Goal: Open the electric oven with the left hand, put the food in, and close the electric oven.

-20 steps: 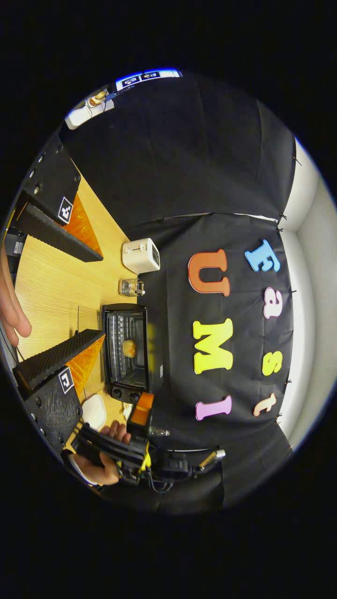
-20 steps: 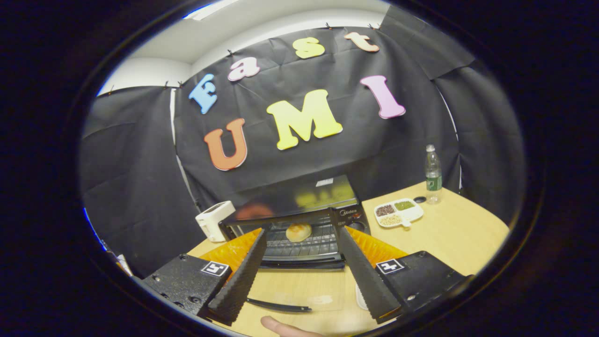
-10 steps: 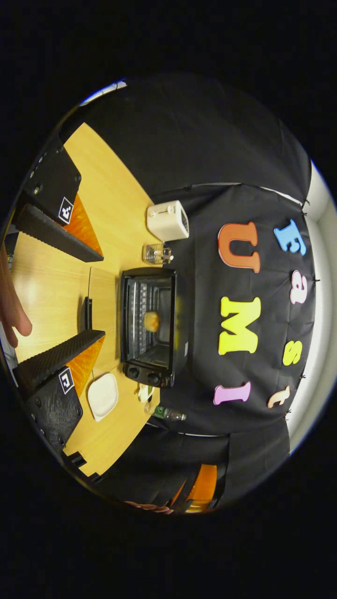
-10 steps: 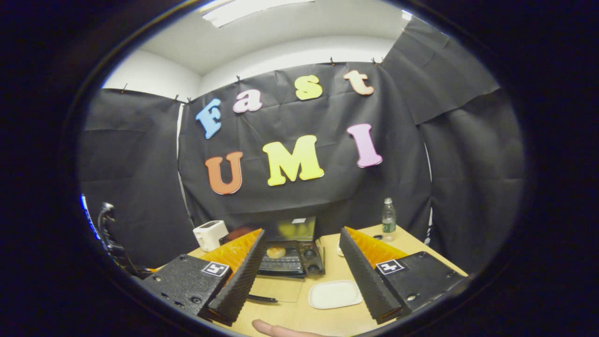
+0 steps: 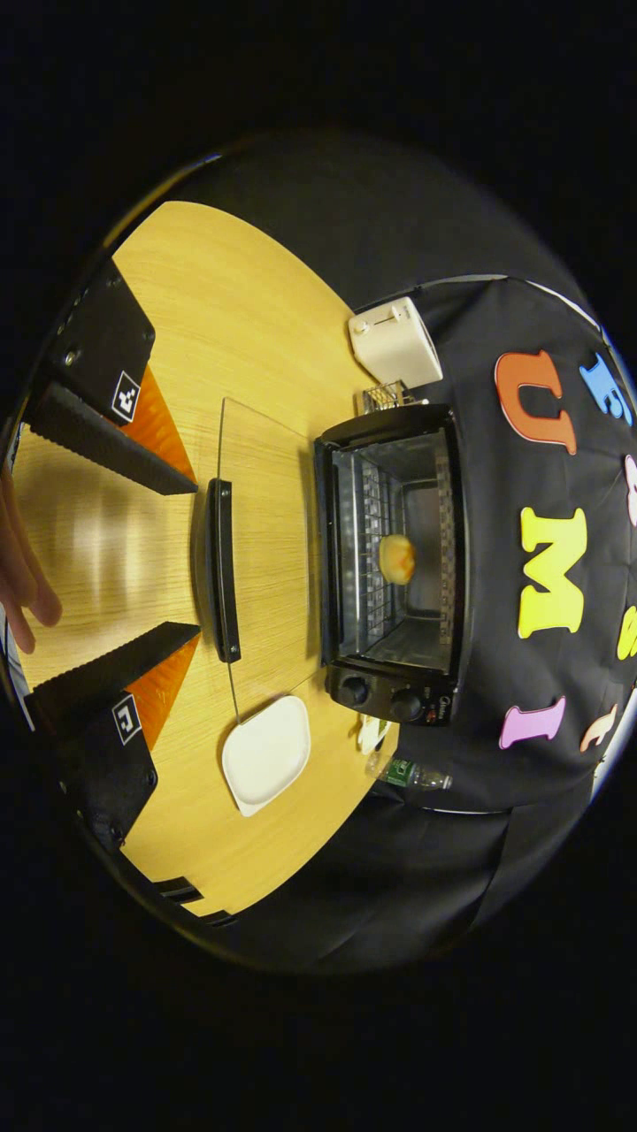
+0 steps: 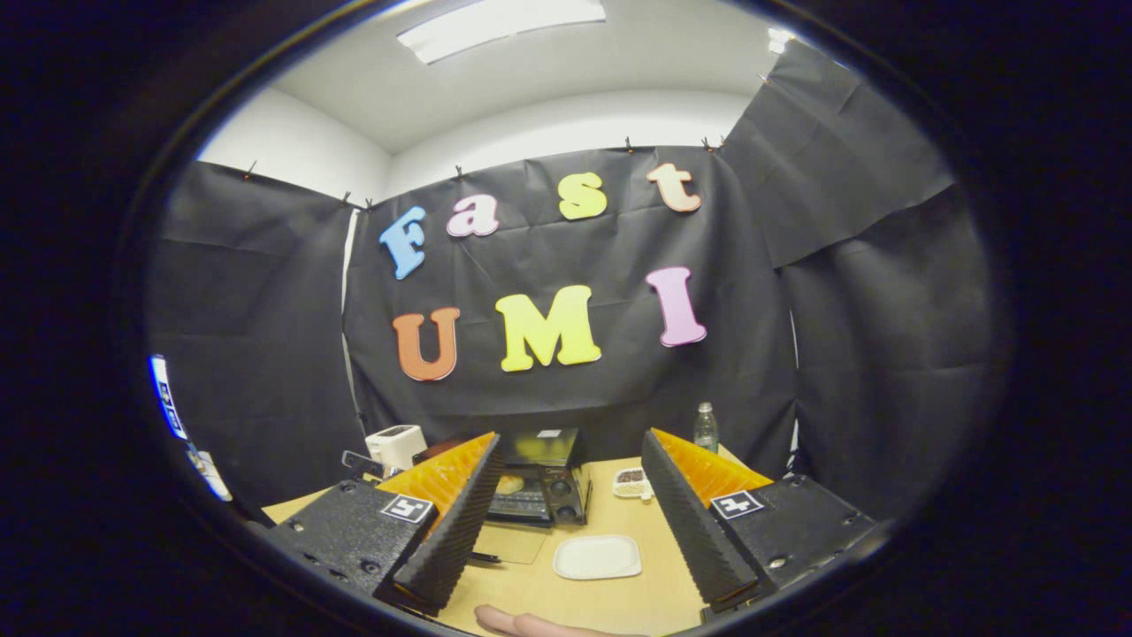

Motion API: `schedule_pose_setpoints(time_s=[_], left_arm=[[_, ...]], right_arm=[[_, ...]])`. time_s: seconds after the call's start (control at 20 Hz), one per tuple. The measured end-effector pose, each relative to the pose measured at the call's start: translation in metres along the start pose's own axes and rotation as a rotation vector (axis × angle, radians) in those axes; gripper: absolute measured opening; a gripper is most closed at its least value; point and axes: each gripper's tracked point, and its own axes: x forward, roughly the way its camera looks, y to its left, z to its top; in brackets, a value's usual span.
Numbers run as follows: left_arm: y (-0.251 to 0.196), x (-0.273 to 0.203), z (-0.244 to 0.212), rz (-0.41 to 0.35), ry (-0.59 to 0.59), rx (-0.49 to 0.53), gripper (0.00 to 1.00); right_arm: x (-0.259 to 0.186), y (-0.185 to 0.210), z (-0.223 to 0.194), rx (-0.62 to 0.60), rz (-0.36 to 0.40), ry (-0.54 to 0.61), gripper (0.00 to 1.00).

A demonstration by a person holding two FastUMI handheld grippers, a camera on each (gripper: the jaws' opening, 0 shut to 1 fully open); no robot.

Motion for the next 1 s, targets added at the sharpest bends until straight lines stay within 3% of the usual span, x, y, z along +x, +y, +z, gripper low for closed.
schedule_pose_setpoints(time_s=[0.2, 0.6, 0.75, 1.0], left_arm=[[-0.010, 0.024, -0.008, -0.029, 0.067, 0.000, 0.96], [-0.003, 0.052, -0.020, 0.025, 0.168, -0.001, 0.95], [-0.004, 0.049, -0.016, 0.033, 0.160, 0.002, 1.00], [-0.005, 0.039, -0.004, 0.050, 0.124, 0.018, 0.95]], right_arm=[[-0.012, -0.029, 0.002, 0.013, -0.050, -0.019, 0.94], [-0.022, -0.046, -0.003, 0.056, -0.004, -0.060, 0.95], [-0.019, -0.060, -0.008, 0.066, -0.025, -0.056, 0.94], [-0.021, -0.067, -0.008, 0.064, -0.036, -0.068, 0.94]])
